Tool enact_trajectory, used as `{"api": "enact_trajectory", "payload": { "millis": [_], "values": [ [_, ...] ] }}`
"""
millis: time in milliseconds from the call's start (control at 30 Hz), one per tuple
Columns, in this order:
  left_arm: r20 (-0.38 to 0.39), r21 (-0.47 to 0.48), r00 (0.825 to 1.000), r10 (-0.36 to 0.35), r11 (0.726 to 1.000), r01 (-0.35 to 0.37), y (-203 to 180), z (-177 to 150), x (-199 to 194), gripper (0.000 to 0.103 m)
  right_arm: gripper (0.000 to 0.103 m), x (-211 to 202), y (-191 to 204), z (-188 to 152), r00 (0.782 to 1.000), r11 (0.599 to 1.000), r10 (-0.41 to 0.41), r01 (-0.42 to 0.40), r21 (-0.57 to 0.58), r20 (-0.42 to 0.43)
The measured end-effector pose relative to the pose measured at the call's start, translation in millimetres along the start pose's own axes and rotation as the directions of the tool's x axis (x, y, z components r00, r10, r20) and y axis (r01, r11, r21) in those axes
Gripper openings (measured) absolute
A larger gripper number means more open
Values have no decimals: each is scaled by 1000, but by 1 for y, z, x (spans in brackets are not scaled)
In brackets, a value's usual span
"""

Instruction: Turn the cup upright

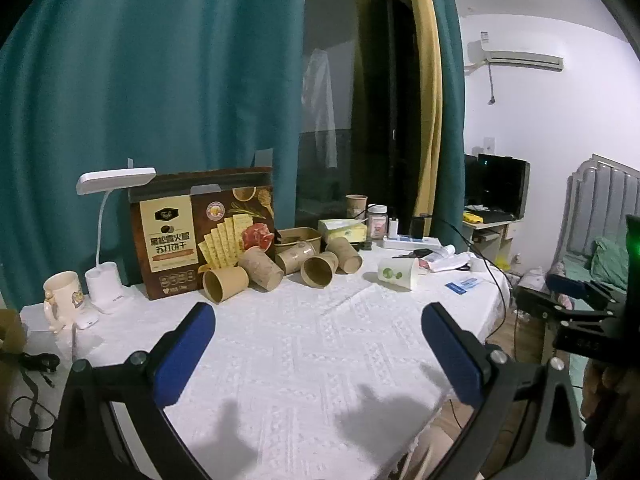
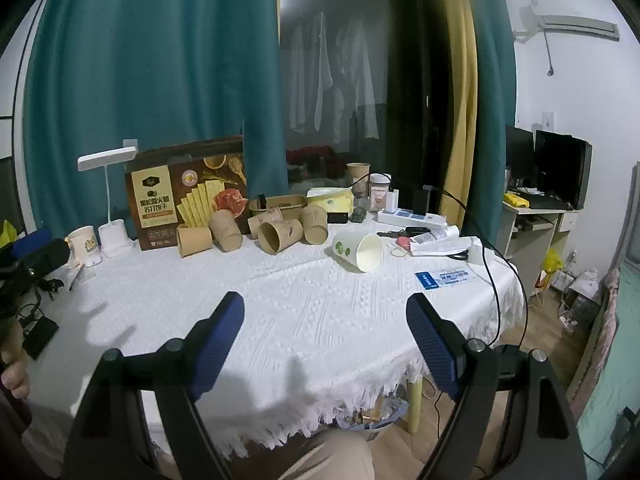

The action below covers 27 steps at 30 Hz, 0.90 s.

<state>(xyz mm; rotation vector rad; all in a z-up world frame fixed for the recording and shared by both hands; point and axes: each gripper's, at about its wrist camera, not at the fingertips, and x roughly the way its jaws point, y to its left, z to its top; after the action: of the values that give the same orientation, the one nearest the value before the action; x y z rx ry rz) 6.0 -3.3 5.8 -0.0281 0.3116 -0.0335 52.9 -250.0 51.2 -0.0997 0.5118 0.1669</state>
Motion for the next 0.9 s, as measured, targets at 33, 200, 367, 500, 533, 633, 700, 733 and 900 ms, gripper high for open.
{"api": "enact_trajectory", "payload": {
  "millis": [33,200,367,500,533,633,700,733,900],
  "values": [
    [3,-2,1000,0,1000,0,0,0,0,103,81,0,0,0,1000,1000,-1,1,0,0],
    [9,-5,1000,2,1000,-2,0,0,1,103,81,0,0,0,1000,1000,2,-2,-1,-7],
    [9,-7,1000,1,1000,-1,2,1,0,103,81,0,-1,0,1000,1000,5,-5,3,-3],
    [11,-9,1000,2,1000,-2,4,1,1,103,81,0,-2,-2,1000,1000,2,-2,3,4],
    [11,-9,1000,2,1000,-2,4,1,1,103,81,0,-1,-2,1000,1000,0,0,3,4],
    [11,-8,1000,0,1000,0,4,0,1,103,81,0,-2,-2,1000,1000,-2,2,5,2],
    [9,-8,1000,-2,1000,2,5,0,1,103,81,1,-1,-2,1000,1000,-2,2,2,-5],
    [8,-8,1000,-5,1000,5,6,1,1,103,81,1,-1,-3,1000,1000,-2,2,4,-5],
    [6,-5,1000,-12,1000,12,7,1,1,103,81,2,-2,-4,1000,1000,-1,1,10,-7]
  ]
}}
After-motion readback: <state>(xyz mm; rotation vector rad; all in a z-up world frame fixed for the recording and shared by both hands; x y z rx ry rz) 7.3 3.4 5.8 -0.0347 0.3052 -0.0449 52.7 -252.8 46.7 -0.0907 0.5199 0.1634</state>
